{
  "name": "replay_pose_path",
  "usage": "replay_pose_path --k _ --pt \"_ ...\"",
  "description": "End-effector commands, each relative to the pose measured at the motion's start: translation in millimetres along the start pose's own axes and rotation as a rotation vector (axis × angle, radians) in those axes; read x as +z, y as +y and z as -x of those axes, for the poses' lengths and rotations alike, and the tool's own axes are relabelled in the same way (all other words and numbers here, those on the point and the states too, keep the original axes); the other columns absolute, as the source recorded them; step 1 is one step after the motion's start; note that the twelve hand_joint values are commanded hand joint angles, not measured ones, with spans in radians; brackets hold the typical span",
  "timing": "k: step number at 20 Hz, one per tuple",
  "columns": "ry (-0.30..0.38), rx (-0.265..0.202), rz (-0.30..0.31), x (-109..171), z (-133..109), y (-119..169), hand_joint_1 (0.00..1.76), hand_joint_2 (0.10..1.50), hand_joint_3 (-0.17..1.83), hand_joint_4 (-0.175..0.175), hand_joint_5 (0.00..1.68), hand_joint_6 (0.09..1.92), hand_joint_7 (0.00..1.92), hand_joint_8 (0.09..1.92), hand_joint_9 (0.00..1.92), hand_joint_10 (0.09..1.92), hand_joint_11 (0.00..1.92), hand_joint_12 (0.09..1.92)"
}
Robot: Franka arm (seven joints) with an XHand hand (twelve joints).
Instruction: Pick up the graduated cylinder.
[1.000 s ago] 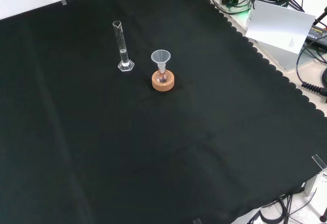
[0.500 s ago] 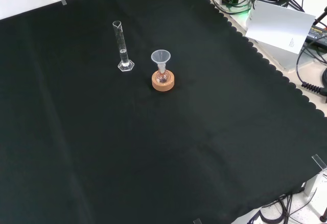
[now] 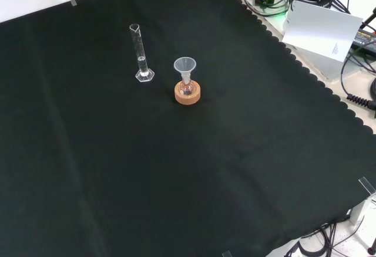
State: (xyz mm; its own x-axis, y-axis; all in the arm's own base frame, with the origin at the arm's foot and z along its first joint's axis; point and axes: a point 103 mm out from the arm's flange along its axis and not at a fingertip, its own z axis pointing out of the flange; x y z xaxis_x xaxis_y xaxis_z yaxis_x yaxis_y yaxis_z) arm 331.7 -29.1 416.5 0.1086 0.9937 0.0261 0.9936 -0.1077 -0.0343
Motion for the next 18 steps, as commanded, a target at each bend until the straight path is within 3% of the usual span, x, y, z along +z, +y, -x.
replay_pose_path --k 1,6,12,18 --pt "0.044 0.022 -0.007 41.4 45.6 41.2 0.00 1.15 0.41 -0.008 0.27 0.09 0.07 0.55 0.29 0.63 0.10 1.37" --pt "0.073 0.015 0.039 58.3 70.1 76.8 0.00 1.15 0.40 -0.015 0.27 0.09 0.10 0.56 0.31 0.64 0.11 1.37" --pt "0.094 0.019 0.028 84.7 93.9 111.8 0.06 1.15 0.33 -0.026 0.30 0.09 0.13 0.58 0.33 0.65 0.11 1.38" --pt "0.155 0.011 0.009 121.4 99.8 129.9 0.12 1.13 0.31 -0.028 0.31 0.09 0.16 0.59 0.36 0.66 0.12 1.38"
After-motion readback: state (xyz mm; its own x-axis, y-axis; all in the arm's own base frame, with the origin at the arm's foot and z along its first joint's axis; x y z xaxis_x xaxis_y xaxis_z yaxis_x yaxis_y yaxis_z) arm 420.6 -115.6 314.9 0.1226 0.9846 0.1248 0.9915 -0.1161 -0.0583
